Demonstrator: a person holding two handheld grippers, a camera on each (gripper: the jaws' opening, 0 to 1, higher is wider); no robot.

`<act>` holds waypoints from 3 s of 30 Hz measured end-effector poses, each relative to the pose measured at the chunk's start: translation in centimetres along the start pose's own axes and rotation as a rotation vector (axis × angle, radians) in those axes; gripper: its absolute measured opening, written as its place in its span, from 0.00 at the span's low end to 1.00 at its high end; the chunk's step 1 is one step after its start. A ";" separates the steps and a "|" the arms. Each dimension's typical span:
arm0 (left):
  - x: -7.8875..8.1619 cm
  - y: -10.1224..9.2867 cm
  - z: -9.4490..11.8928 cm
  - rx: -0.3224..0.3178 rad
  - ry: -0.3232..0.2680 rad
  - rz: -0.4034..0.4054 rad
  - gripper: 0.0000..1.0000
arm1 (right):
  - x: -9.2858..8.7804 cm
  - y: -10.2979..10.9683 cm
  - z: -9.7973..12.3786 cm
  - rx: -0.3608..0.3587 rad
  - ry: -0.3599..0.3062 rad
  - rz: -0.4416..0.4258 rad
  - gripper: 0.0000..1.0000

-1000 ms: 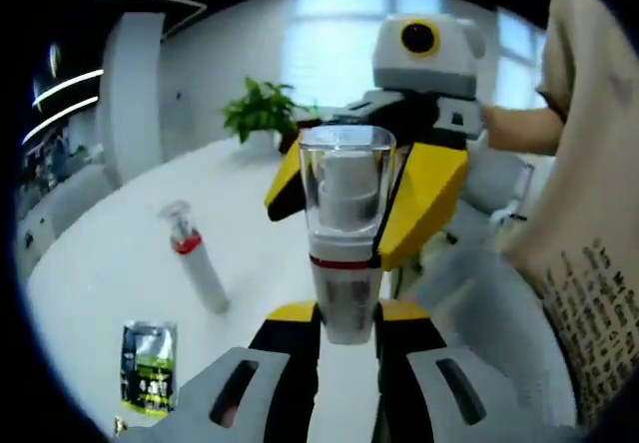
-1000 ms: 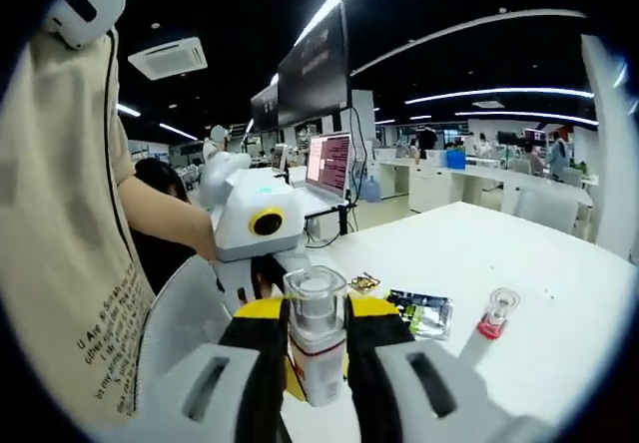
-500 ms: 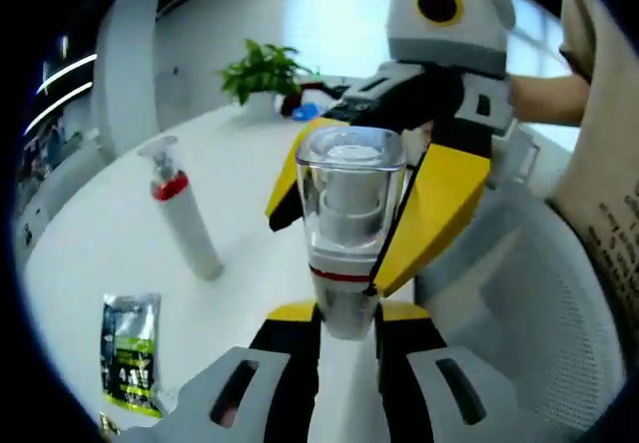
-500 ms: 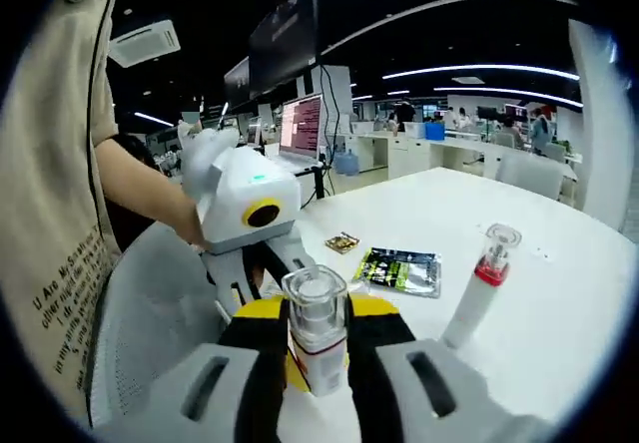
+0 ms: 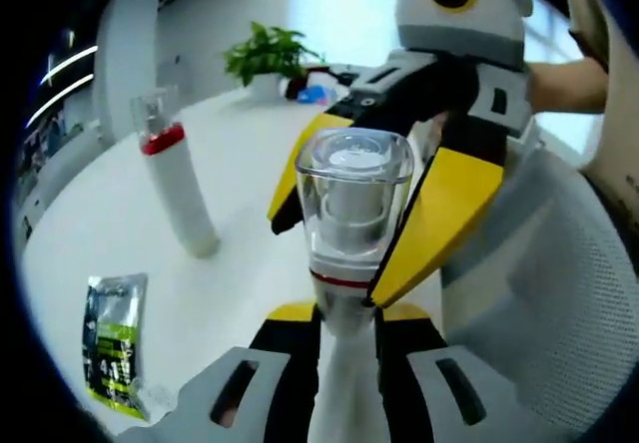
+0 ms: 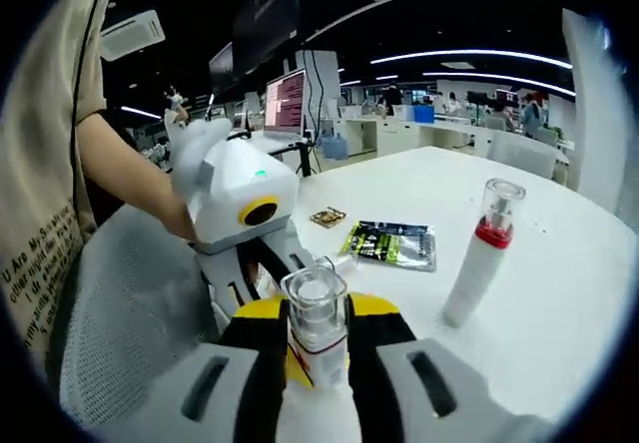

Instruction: Arrange the skincare products in the storage area until every visible bottle or jar stands upright without overlapping.

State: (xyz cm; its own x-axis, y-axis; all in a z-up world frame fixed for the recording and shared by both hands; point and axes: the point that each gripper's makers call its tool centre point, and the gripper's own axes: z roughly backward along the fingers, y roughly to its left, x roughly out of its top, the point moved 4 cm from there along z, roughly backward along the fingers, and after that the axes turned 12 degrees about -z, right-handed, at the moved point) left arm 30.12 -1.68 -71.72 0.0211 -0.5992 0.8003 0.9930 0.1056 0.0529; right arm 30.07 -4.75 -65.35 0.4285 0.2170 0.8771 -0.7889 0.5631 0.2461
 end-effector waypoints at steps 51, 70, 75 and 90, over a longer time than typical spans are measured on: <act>1.3 9.7 -4.7 -0.015 -0.022 -0.098 0.17 | -0.1 -10.5 -2.3 -0.294 0.013 -0.122 0.23; 1.3 11.5 -5.3 -0.050 -0.015 -0.124 0.17 | -0.3 -12.2 -2.9 -0.305 0.028 -0.120 0.23; 1.3 11.5 -5.4 -0.053 -0.013 -0.128 0.17 | -0.1 -12.4 -3.3 -0.298 0.030 -0.107 0.25; 1.3 11.6 -5.5 -0.052 -0.017 -0.125 0.17 | 0.1 -13.0 -3.2 -0.293 0.044 -0.081 0.30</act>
State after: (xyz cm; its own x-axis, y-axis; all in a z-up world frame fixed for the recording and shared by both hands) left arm 42.29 -5.60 -73.41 -0.1052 -0.5911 0.7997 0.9924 -0.0105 0.1227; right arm 41.76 -9.44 -69.82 0.5084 0.1925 0.8393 -0.5933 0.7847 0.1795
